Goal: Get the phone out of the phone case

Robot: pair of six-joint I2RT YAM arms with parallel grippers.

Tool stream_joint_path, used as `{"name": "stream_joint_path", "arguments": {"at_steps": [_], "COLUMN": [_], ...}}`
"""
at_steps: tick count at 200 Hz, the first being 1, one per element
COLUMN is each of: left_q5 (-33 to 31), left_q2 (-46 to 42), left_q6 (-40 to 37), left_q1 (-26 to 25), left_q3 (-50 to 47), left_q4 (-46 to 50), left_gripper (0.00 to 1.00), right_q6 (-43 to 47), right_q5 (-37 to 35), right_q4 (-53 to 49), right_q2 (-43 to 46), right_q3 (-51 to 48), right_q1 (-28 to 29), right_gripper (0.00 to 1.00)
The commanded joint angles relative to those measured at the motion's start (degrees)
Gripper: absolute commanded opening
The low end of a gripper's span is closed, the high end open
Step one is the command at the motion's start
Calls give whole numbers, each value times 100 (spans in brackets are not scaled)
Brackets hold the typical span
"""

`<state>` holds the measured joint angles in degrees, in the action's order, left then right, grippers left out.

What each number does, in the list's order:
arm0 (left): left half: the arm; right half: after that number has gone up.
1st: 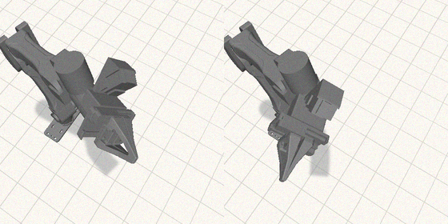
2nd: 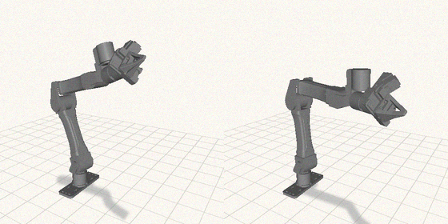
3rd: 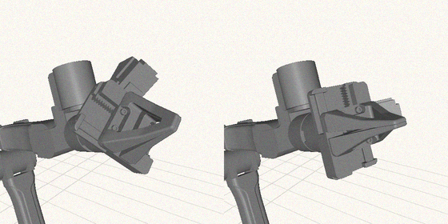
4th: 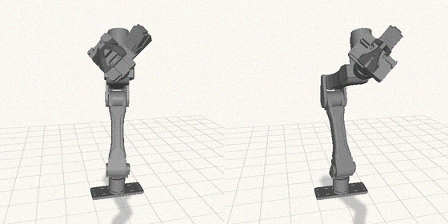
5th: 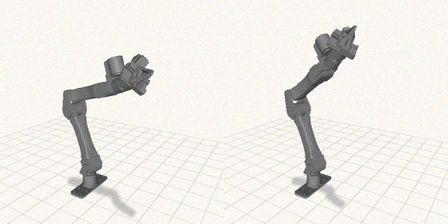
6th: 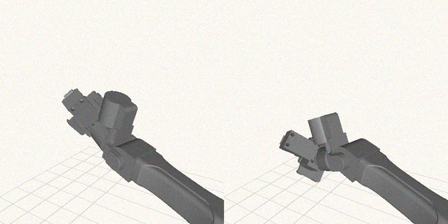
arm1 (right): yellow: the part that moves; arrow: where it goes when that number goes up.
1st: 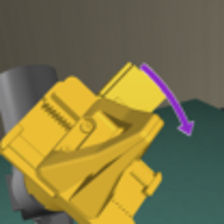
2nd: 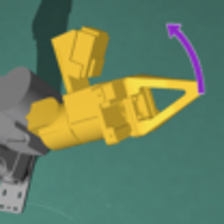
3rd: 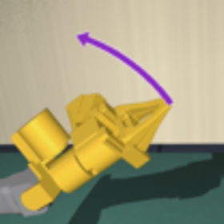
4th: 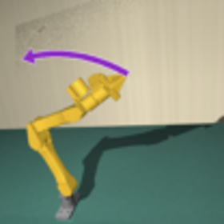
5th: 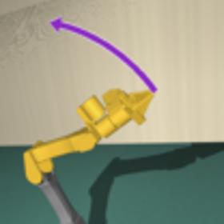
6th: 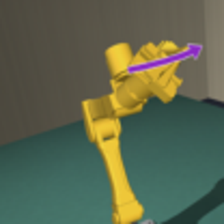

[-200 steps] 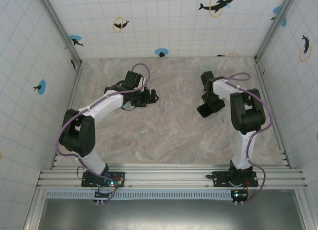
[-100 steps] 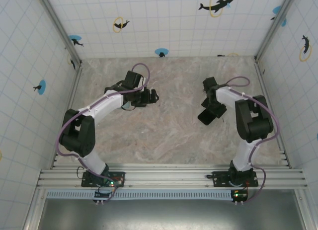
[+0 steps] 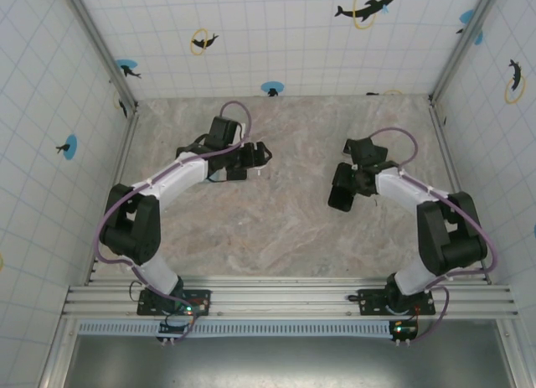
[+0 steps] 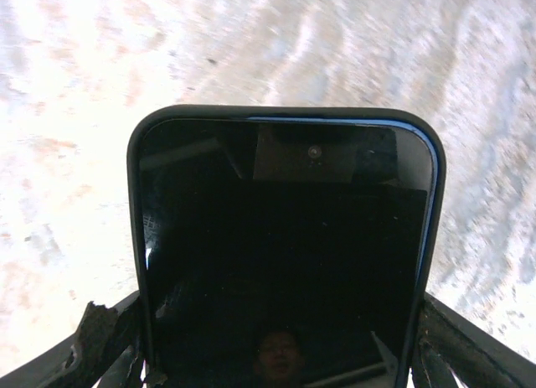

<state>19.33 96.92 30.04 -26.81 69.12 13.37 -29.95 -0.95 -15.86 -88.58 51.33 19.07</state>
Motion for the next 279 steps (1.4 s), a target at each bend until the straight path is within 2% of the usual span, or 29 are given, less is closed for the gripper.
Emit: {"name": "stream_joint_path", "arguments": {"at_steps": [1, 32, 94, 156, 171, 188, 203, 238, 279], "left_q5": [301, 473, 676, 847, 905, 1024, 1083, 1168, 1180], "left_q2": [42, 233, 666, 1059, 1109, 1156, 1170, 1213, 1209], "left_q6": [355, 657, 789, 768, 758, 780, 782, 819, 801], "left_q1": [-183, -475, -1017, -1233, -1267, -1275, -1289, -1320, -1333], "left_q3": [9, 204, 700, 1159, 1211, 1223, 1226, 1249, 1262], "left_q4": [-654, -1050, -1240, -1128, -1117, -1095, -1082, -1110, -1058], "left_gripper": [90, 86, 78, 60, 53, 40, 34, 31, 21], "right_q6": [684, 1101, 1409, 1484, 1468, 1465, 1507, 1642, 1624], "right_q5": [558, 1062, 1827, 2240, 2463, 2510, 2507, 2481, 2521], "right_q4": [957, 1767, 2246, 2395, 2386, 2395, 2352, 2315, 2350], "right_q2": [445, 760, 868, 982, 983, 967, 949, 930, 930], "right_q3": [-227, -523, -543, -502, -480, -470, -425, -334, -334], "right_q1": [68, 176, 246, 308, 316, 323, 347, 446, 475], "right_gripper": [52, 50, 45, 44, 43, 43, 43, 43, 43]}}
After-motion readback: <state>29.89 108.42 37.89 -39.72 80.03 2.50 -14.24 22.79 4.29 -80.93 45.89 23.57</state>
